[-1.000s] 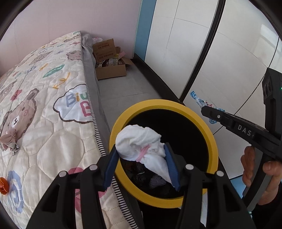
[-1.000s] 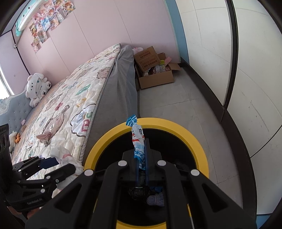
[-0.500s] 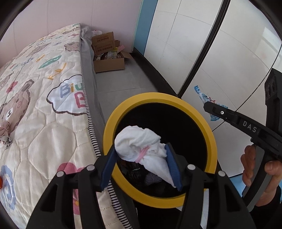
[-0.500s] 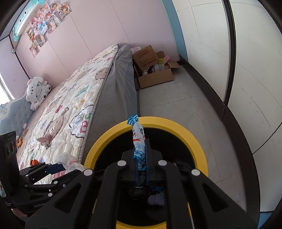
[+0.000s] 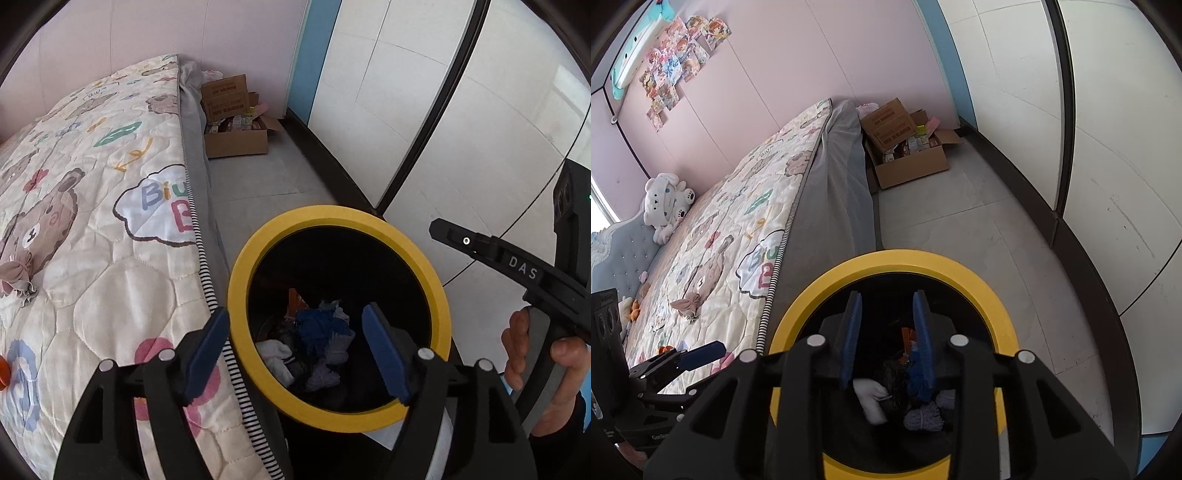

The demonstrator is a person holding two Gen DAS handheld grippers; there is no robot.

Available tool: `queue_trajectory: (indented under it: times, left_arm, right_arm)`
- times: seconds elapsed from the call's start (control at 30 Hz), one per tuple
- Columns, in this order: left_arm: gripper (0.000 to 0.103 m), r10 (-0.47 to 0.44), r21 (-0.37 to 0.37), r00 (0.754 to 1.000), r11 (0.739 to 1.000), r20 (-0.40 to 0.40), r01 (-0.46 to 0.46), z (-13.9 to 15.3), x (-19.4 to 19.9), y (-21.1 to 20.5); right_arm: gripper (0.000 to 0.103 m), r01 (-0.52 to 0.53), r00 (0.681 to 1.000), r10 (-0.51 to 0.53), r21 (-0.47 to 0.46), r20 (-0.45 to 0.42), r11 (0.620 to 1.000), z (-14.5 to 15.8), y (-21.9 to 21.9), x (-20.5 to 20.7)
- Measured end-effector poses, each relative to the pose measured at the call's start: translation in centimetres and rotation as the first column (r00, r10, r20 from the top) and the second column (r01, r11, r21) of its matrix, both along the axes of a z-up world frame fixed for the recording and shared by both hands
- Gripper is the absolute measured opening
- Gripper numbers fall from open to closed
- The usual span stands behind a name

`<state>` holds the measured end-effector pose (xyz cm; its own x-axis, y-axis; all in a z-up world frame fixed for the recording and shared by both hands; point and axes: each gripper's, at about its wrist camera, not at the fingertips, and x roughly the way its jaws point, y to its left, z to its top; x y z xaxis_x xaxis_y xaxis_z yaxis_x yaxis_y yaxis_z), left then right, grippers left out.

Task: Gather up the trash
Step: 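Open both tools to drop the tissue and wrapper into the bin, then move both tools back toward the orange peel and pink cloth on the bed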

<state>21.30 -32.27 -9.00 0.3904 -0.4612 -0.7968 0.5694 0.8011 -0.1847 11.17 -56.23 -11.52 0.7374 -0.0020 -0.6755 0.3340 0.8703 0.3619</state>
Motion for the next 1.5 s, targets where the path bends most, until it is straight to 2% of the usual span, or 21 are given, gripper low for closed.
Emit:
queue_trajectory:
  times: [0.17,0.27,0.4,0.63,0.87,1.23,1.5]
  left_arm:
    - [0.074,0.026,-0.007,1.0,1.0,0.016,-0.026,0.8,0.1,1.4]
    - [0.077,0.048,-0.008,0.998,0.999,0.03,-0.048,1.3,0.1,2.5]
    - [0.08,0.075,-0.012,0.996,0.997,0.042,-0.074,1.9,0.1,4.2]
    - [0.084,0.159,-0.016,0.985,0.987,0.061,-0.158,2.7,0.9,8.5]
    - [0.087,0.254,-0.014,0.964,0.967,0.08,-0.254,3.2,1.9,14.0]
    - [0.088,0.392,0.014,0.916,0.919,0.087,-0.395,2.7,3.4,22.8]
    - [0.088,0.468,0.032,0.881,0.882,0.067,-0.471,1.5,4.4,28.1]
  right_arm:
    - [0.033,-0.007,1.0,0.007,-0.016,0.009,1.0,1.1,0.6,-0.3]
    - [0.038,-0.017,1.0,0.018,-0.025,0.015,1.0,1.7,1.1,-0.4]
    - [0.039,-0.038,0.999,0.039,-0.033,0.023,0.999,2.5,2.2,-0.1]
    - [0.05,-0.118,0.992,0.119,-0.035,0.035,0.992,3.8,5.5,1.7]
    - [0.058,-0.222,0.974,0.224,-0.041,0.045,0.974,5.0,10.4,5.1]
    - [0.06,-0.381,0.924,0.382,-0.031,0.035,0.924,5.5,19.6,11.0]
    - [0.06,-0.473,0.881,0.474,-0.042,-0.002,0.88,4.7,25.9,15.1]
